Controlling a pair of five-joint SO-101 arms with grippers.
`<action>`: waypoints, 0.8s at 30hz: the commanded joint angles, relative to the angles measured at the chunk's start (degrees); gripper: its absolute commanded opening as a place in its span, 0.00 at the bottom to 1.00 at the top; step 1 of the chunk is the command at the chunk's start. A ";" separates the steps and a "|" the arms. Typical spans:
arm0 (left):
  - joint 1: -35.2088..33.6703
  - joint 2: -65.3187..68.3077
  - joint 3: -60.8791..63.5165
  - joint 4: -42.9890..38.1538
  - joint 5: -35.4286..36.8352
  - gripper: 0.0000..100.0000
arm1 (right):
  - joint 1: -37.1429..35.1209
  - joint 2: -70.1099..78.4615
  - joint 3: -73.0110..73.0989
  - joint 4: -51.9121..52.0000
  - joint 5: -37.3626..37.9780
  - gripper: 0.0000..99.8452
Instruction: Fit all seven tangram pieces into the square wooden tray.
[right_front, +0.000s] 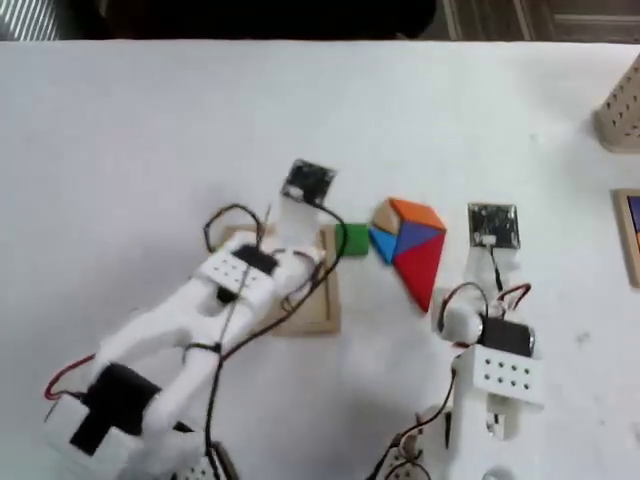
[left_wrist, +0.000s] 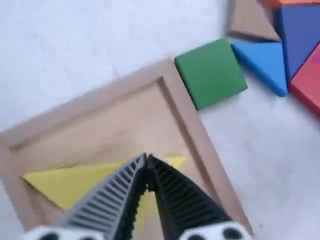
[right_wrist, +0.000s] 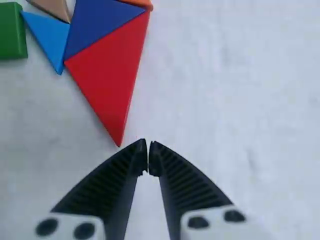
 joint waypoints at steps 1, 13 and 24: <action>-1.98 3.30 -6.59 2.99 0.53 0.02 | 0.75 -0.92 -2.55 -0.48 -0.44 0.02; -3.91 -20.09 6.42 15.74 0.18 0.02 | 0.57 -0.84 -2.55 -0.75 -0.44 0.02; -8.92 -6.81 5.54 13.63 0.26 0.02 | 0.40 -0.57 -2.55 -0.75 -0.44 0.02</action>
